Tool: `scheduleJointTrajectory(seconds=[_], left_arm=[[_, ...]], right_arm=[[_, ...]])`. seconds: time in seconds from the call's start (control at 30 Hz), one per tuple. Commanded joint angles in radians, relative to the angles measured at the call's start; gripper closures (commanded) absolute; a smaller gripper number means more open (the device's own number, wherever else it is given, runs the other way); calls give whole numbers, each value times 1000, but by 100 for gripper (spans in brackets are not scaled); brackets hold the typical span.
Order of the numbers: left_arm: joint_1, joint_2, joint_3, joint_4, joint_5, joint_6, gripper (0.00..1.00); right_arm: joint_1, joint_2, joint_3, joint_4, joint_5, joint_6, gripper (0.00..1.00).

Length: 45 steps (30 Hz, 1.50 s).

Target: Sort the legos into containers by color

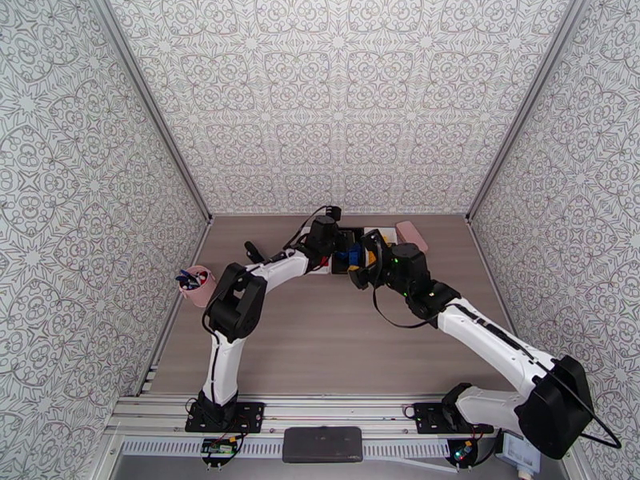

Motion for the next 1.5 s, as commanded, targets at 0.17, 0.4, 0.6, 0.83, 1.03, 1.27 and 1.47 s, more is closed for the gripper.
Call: scheduleJointTrajectory(seconds=[0.17, 0.4, 0.6, 0.83, 1.03, 1.27, 1.47], left_arm=[[-6, -57, 21, -56, -39, 65, 40], [-6, -222, -133, -14, -51, 87, 21], [-12, -427, -346, 9, -161, 191, 12], [9, -709, -641, 31, -303, 273, 5], [64, -933, -904, 91, -444, 366, 2], [207, -1100, -1132, 149, -539, 423, 0], [272, -1112, -1184, 227, -612, 461, 0]], right_arm=[[-10, -18, 0, -23, 29, 13, 1], [-14, -31, -21, 33, 55, 46, 1], [-47, -50, -71, 114, 108, 93, 0], [-156, -97, -182, 219, 196, 166, 0], [-253, -121, -301, 293, 223, 164, 0], [-316, -123, -459, 439, 312, 63, 0], [-403, -63, -537, 581, 291, 76, 1]])
